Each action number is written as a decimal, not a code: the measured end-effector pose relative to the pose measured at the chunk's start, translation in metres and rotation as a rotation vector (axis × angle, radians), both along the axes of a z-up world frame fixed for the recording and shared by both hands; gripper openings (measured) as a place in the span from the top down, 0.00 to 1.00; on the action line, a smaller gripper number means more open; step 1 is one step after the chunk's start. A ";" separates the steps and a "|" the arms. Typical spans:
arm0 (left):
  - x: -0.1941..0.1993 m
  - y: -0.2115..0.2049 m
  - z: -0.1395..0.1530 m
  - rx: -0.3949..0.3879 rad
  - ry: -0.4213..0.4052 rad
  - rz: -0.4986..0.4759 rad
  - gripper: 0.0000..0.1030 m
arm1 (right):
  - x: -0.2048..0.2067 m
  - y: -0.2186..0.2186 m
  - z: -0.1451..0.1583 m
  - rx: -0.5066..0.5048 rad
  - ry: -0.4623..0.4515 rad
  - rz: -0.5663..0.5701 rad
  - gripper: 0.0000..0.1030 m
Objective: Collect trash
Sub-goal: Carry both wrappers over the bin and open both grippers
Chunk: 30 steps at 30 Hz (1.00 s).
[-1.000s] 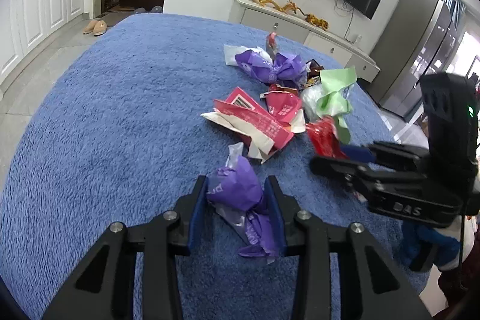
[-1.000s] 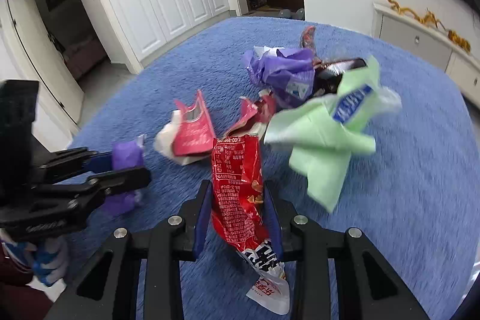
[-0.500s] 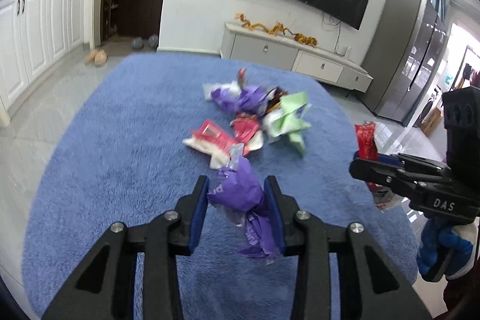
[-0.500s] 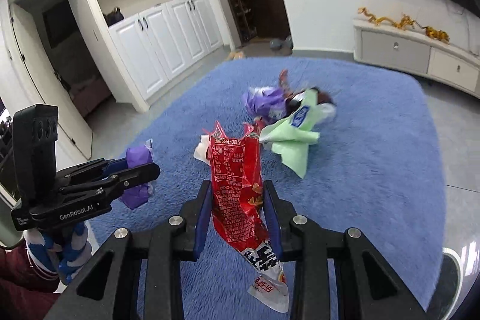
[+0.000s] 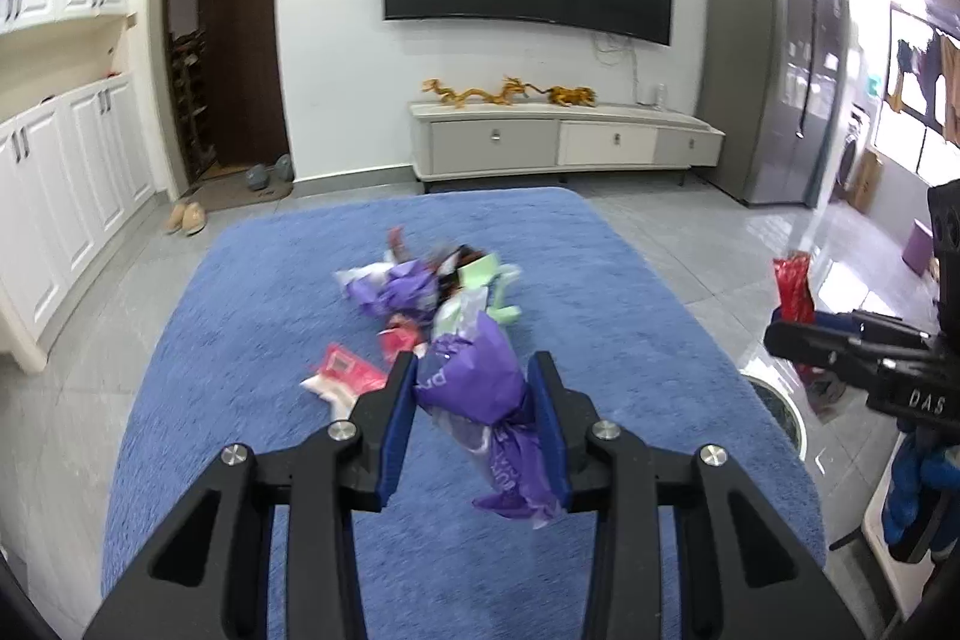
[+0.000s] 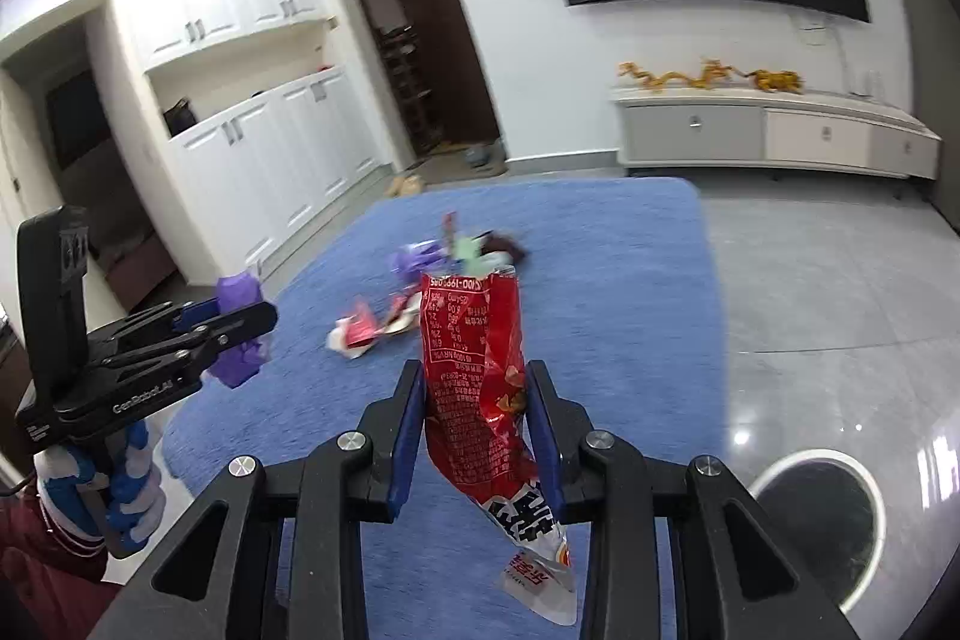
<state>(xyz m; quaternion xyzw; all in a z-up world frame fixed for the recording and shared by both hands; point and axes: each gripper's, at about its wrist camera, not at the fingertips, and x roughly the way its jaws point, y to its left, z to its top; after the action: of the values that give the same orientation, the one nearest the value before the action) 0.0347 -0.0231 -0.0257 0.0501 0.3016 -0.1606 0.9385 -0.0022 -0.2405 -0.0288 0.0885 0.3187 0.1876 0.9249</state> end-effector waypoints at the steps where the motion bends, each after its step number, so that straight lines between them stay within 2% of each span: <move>1: 0.001 -0.007 0.001 0.006 -0.002 -0.011 0.66 | -0.001 -0.008 0.000 0.003 -0.003 -0.021 0.70; 13: 0.026 -0.094 0.001 0.100 -0.011 -0.150 0.66 | -0.007 -0.091 -0.021 0.053 -0.004 -0.195 0.70; 22: 0.039 -0.178 -0.018 0.179 0.014 -0.287 0.66 | -0.013 -0.158 -0.054 0.111 0.032 -0.339 0.70; 30: 0.045 -0.250 -0.042 0.237 0.051 -0.408 0.66 | -0.019 -0.206 -0.089 0.147 0.078 -0.422 0.70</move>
<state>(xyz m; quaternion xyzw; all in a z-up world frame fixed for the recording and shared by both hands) 0.0802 -0.2728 -0.0680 0.2159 0.3258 -0.3115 0.8661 -0.0212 -0.4464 -0.1178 0.2276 0.3141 0.0092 0.9216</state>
